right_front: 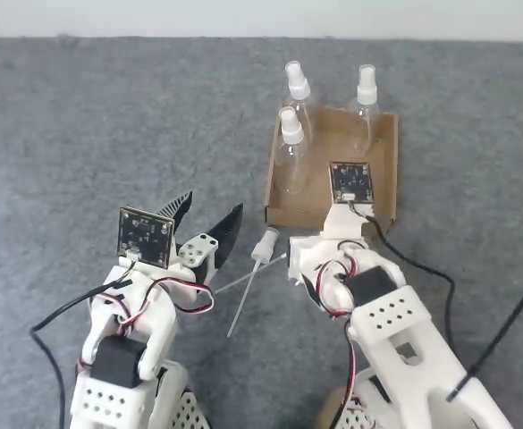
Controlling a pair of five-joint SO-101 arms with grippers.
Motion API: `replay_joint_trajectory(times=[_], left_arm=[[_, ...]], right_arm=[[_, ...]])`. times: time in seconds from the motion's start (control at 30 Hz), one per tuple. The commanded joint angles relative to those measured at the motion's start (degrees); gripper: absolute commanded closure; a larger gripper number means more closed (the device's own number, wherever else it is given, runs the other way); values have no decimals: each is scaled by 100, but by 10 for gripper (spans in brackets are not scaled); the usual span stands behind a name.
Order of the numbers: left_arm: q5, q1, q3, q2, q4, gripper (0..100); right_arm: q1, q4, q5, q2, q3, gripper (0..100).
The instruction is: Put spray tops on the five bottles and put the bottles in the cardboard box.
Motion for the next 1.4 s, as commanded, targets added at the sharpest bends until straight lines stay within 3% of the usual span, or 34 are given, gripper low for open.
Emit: replay_joint_trajectory(times=[0.0, 0.43, 0.83, 0.97, 1.37], left_arm=[[-18, -26, -31, -79, -132, 754], [-18, -26, -31, -79, -132, 754], [-18, -26, -31, -79, -132, 754], [-18, -35, -31, -79, -132, 754], [-18, -35, -40, -79, -132, 754]], right_arm=[[-31, -382, -70, -119, 158, 673], [-927, -356, -18, -171, 352, 674], [-1508, -453, 448, -180, 316, 674], [-1789, -655, 923, -180, 325, 674], [-1868, -848, 1064, -189, 18, 674]])
